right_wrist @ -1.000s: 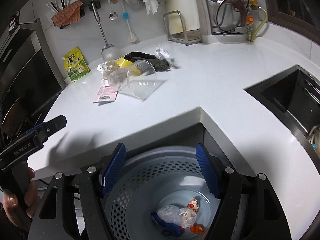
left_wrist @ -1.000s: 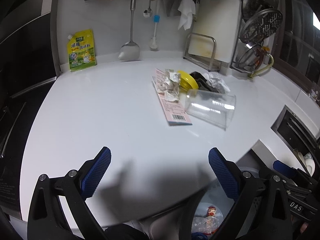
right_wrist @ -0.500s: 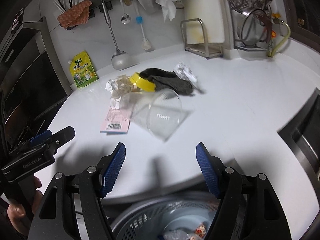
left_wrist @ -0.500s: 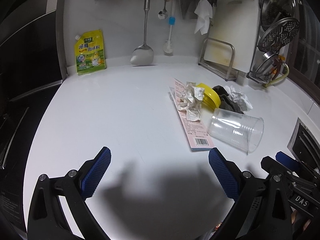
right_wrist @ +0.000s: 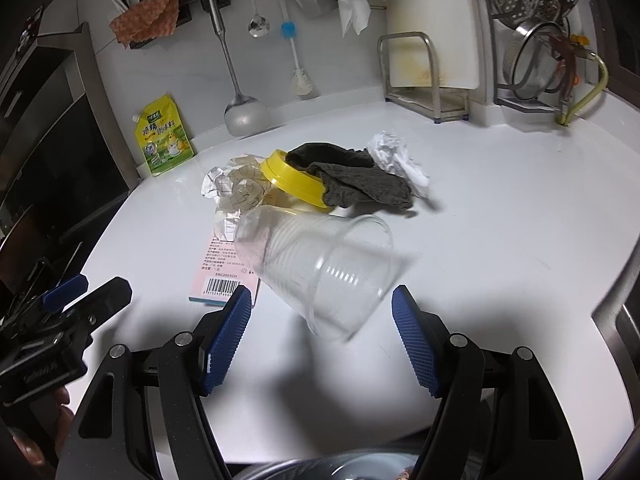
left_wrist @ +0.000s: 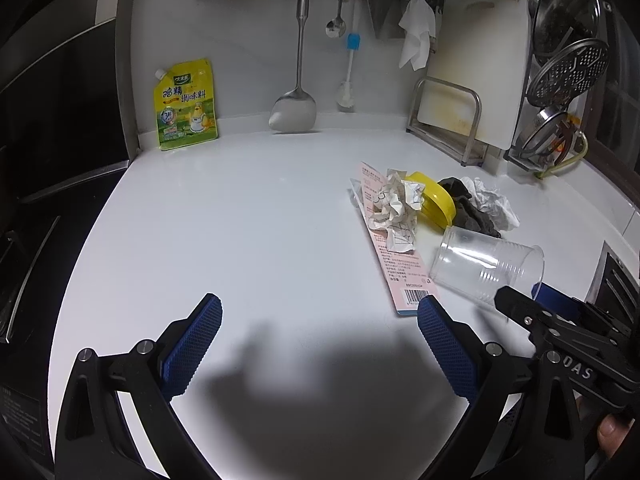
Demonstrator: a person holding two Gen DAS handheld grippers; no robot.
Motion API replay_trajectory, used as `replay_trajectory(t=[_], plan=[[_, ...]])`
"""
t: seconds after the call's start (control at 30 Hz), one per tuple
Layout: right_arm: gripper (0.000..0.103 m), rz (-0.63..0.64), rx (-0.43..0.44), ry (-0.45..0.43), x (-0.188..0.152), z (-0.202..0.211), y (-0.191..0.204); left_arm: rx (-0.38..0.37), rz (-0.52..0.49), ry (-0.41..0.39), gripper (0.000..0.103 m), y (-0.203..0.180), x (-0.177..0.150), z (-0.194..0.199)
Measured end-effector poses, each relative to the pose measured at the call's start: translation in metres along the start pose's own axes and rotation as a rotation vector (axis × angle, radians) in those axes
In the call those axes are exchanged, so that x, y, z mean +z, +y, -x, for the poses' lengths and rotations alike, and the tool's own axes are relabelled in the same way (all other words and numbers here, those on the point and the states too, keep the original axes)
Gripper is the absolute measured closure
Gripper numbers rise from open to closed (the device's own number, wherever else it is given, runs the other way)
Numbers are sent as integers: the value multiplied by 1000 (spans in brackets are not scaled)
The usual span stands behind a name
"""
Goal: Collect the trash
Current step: 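Move both tools back over the countertop toward the clear plastic cup, then grasp the rim of the clear plastic cup with the right gripper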
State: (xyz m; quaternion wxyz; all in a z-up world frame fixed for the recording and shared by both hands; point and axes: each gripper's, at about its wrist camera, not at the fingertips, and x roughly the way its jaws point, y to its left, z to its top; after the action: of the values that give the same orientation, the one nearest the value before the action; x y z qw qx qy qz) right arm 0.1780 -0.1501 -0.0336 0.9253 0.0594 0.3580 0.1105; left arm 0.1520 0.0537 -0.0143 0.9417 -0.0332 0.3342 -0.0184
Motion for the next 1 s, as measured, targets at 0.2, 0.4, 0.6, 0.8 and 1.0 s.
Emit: replay_trajectory(t=[0.2, 0.4, 0.6, 0.8, 1.0], plan=[[34, -4, 26, 0, 9, -11, 3, 5, 0, -1, 7, 0, 0, 0], [48, 1, 80, 15, 15, -18, 9, 9, 9, -4, 7, 4, 2, 1], [78, 33, 103, 33, 16, -22, 16, 11, 6, -9, 7, 4, 4, 2], [98, 48, 93, 9, 17, -14, 12, 0, 8, -7, 7, -2, 10, -2], [98, 40, 63, -30, 24, 3, -8, -14, 6, -11, 7, -16, 25, -14]])
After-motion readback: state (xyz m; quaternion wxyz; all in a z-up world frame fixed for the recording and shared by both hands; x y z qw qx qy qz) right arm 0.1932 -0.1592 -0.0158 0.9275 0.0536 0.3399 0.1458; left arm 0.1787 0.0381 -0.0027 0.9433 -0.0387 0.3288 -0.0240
